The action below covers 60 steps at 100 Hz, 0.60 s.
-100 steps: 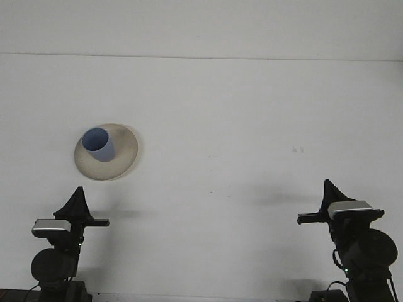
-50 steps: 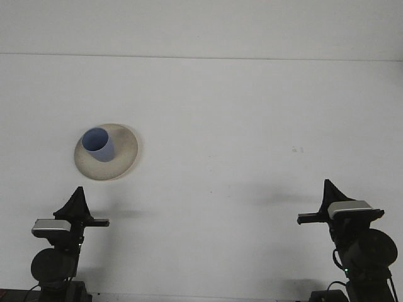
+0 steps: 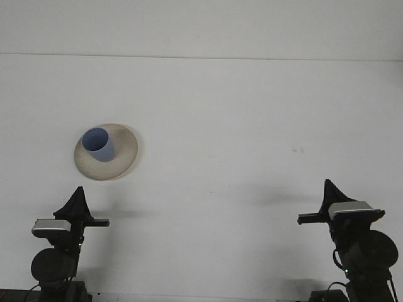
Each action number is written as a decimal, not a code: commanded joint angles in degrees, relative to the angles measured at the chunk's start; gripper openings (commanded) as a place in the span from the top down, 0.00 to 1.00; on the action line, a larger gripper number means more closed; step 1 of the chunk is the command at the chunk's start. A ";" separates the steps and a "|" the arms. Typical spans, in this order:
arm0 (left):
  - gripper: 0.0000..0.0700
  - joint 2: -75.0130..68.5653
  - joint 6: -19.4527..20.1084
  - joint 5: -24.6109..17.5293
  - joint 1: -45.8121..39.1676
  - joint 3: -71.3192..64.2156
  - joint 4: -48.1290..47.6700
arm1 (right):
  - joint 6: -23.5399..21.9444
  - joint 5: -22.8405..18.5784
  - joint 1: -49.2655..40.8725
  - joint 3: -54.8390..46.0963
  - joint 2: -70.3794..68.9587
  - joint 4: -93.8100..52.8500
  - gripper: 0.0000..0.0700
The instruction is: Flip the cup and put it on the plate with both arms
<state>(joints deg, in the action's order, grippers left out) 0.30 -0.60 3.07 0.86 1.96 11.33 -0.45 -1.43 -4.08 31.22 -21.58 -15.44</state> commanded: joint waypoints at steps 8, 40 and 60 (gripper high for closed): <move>0.98 -0.11 -0.11 0.09 -0.11 -1.16 0.72 | -0.81 0.00 -0.07 -3.08 3.34 4.50 1.00; 0.98 -0.11 -0.11 0.09 -0.11 -1.16 0.72 | -1.01 0.07 -0.07 -17.62 15.45 9.88 1.00; 0.98 -0.11 -0.11 0.09 -0.11 -1.16 0.72 | -4.52 3.19 0.00 -24.81 21.46 10.80 1.00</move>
<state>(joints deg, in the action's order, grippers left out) 0.30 -0.60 3.07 0.86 1.96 11.31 -2.15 0.60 -4.08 7.77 -0.34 -6.31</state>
